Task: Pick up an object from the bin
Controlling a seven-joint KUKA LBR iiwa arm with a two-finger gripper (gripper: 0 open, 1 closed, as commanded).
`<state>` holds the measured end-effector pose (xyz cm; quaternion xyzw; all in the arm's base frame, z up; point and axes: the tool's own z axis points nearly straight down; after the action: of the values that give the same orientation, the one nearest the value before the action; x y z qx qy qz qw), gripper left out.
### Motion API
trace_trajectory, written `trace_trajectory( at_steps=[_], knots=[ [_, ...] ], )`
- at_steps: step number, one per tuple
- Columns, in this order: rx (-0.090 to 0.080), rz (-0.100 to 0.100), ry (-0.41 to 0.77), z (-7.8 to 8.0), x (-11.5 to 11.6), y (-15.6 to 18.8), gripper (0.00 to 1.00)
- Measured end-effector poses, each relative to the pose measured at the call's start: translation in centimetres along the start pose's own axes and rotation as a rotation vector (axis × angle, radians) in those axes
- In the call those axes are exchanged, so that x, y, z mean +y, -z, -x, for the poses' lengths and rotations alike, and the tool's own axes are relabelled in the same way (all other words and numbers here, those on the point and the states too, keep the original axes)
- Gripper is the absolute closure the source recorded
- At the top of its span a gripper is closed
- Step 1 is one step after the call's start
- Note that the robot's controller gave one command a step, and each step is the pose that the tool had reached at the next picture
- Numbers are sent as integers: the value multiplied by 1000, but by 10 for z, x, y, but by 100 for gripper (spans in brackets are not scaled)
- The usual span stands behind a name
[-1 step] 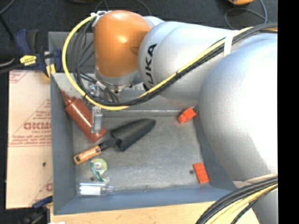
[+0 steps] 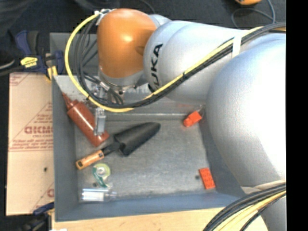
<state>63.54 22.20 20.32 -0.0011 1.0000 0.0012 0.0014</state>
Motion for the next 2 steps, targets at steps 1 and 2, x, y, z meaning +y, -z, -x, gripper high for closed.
trace_trajectory(
  at_steps=[1, 2],
  knots=[
    [-8, 1, 112, -2, -14, -18, 0],
    [-2, -2, 296, -15, -51, -63, 0]
  ],
)
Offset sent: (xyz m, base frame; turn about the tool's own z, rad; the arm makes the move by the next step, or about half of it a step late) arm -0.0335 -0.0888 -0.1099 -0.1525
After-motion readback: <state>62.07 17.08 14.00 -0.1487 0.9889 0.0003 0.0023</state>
